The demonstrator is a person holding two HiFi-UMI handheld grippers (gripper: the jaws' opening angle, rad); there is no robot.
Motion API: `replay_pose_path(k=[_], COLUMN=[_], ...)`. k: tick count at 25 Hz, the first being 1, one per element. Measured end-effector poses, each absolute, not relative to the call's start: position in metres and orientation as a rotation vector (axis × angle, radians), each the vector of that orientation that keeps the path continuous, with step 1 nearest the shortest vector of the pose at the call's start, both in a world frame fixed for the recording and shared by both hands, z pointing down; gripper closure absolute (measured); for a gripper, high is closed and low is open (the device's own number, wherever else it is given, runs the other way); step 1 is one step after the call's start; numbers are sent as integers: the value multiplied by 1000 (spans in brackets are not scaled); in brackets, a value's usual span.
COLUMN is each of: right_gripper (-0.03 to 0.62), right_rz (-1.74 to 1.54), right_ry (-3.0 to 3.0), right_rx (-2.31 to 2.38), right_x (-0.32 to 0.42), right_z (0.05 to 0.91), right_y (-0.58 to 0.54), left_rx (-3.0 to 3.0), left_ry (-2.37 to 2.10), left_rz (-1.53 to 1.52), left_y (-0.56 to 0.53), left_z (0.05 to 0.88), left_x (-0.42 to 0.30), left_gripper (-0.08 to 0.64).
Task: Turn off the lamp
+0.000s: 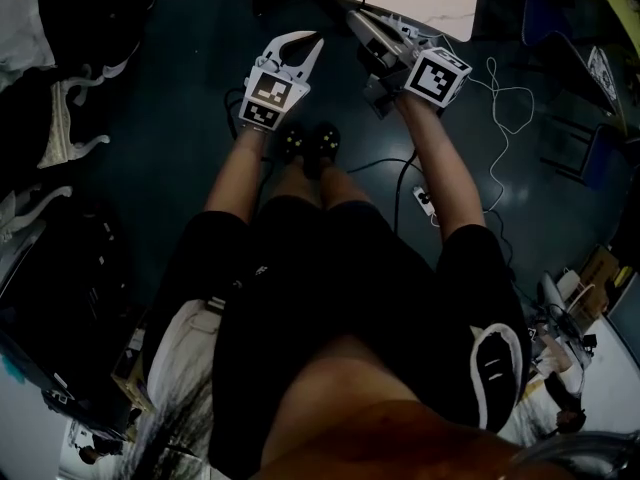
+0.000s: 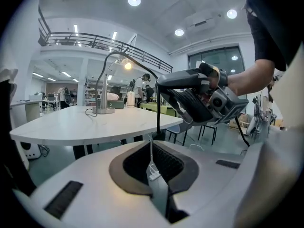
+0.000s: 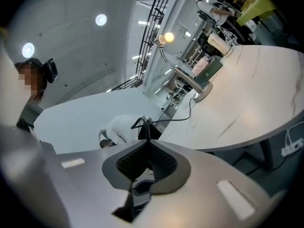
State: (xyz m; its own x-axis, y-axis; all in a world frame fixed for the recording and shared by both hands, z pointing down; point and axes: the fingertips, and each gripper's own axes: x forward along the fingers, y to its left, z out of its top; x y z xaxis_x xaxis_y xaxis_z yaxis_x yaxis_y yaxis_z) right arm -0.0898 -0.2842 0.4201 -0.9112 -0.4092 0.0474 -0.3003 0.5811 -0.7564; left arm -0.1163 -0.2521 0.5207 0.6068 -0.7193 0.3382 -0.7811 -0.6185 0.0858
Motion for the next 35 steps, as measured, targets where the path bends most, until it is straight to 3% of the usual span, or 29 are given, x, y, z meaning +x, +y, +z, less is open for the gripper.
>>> replay_pose_path(k=[5,8,21,35], right_gripper=[580,578,578,576], right_rz=[-1231,-1255,-1413,-1256], right_ry=[2691,2682,2624,2797], right_rx=[-558,-544,-330,-398], right_x=[-77,-77,-83,-81], right_z=[403,398,387,387], right_y=[-291,-290,-285,-284], left_rx=[2647,2658,2913,2801], left_ry=[-1176,-1131,-862,-852], left_rz=[433,418,495,408], left_y=[-265,-269,-274,-262], left_z=[519,518,503,493], left_x=[-93,-91,-59,-44], left_gripper=[560,446,446,475])
